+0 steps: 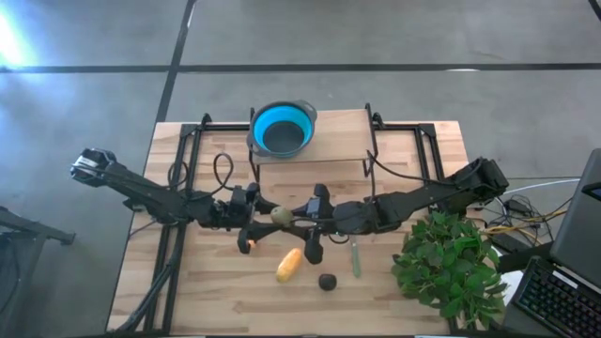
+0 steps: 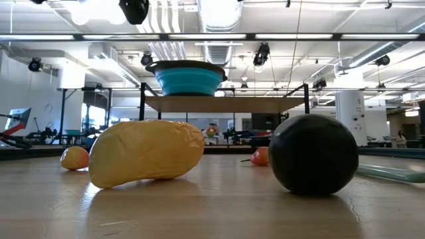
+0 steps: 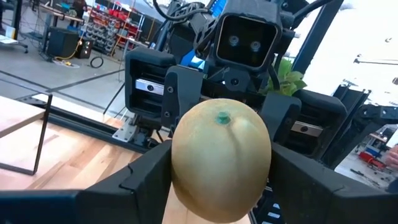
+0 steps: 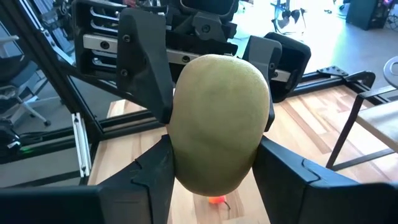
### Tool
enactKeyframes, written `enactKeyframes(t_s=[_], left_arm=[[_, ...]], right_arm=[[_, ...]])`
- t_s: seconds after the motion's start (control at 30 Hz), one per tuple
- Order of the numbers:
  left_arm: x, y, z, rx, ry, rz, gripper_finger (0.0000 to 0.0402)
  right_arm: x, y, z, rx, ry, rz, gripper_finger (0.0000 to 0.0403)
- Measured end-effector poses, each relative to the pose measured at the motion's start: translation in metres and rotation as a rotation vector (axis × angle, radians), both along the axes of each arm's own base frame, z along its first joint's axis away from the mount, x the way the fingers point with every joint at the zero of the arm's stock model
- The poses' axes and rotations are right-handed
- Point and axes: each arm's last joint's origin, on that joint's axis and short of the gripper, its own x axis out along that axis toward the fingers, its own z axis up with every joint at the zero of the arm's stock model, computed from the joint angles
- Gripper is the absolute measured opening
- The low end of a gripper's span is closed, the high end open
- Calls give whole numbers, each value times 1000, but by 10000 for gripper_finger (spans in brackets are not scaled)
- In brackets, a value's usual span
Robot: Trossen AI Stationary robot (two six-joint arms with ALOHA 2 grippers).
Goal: Pick & Place Fruit
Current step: Put the green kiwi in the blue strainer bowl on the shelf
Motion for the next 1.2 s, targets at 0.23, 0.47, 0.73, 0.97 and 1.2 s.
enactKeyframes(t_s=[0.23, 0.47, 0.73, 0.97, 1.2], left_arm=[[0, 0, 2, -4, -16, 0, 244], [0, 0, 2, -4, -18, -1, 223], [0, 0, 2, -4, -20, -1, 207], [0, 0, 2, -3, -19, -1, 206], [0, -1, 3, 6, -18, -14, 205]], right_arm=[[0, 0, 1, 2, -5, -2, 182], [0, -1, 1, 3, -6, -3, 179], [0, -1, 1, 5, -5, -3, 178], [0, -1, 0, 6, -1, 8, 195], [1, 0, -1, 17, 2, 27, 231]])
